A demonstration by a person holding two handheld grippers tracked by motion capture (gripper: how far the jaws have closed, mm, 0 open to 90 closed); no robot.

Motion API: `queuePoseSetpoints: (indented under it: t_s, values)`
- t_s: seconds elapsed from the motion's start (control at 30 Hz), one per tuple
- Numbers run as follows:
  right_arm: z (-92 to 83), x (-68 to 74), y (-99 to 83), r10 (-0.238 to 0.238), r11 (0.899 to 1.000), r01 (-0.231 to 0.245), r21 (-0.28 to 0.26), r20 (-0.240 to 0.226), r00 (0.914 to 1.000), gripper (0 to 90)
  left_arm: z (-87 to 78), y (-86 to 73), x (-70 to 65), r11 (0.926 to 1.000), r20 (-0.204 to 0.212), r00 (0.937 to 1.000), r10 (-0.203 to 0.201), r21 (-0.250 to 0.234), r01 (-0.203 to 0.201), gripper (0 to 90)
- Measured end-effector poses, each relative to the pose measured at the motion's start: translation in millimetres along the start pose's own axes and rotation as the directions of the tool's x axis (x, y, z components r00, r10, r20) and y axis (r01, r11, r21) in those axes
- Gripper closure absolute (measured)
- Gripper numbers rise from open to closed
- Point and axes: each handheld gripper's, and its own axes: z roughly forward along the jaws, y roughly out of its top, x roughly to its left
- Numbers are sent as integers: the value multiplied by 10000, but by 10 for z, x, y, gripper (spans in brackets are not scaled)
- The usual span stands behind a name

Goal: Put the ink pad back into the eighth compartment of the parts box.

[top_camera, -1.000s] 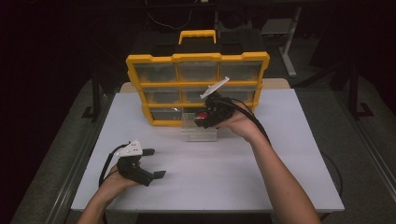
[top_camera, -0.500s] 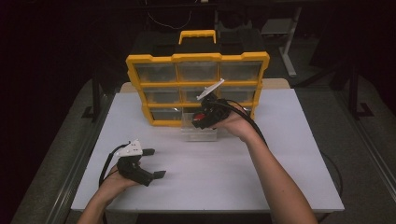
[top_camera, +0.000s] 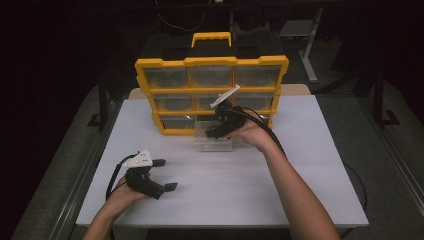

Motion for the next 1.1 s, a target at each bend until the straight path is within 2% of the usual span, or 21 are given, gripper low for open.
queuePoseSetpoints:
  t_s: [0.23,0.5,0.87,0.9,1.1]
  values:
    - [-45,0,4,-2,9999,3,-135,92,10000,253,-3,2,-4,10000,5,10000,-12,-36,12,0]
    - [-185,4,-27,41,9995,-37,-301,112,9999,247,1,10,-4,10000,-28,10000,-58,-36,57,0]
    - [-352,-24,-159,230,9985,-218,-494,231,9995,211,-2,4,-10,10000,-36,10000,-4,-6,4,0]
    - [-404,-30,-214,293,9979,-277,-592,249,9993,188,-5,1,-8,10000,-34,10000,8,9,-8,0]
    - [-459,-32,-322,475,9973,-455,-583,329,9983,141,1,-1,-8,10000,-23,10000,19,26,-19,0]
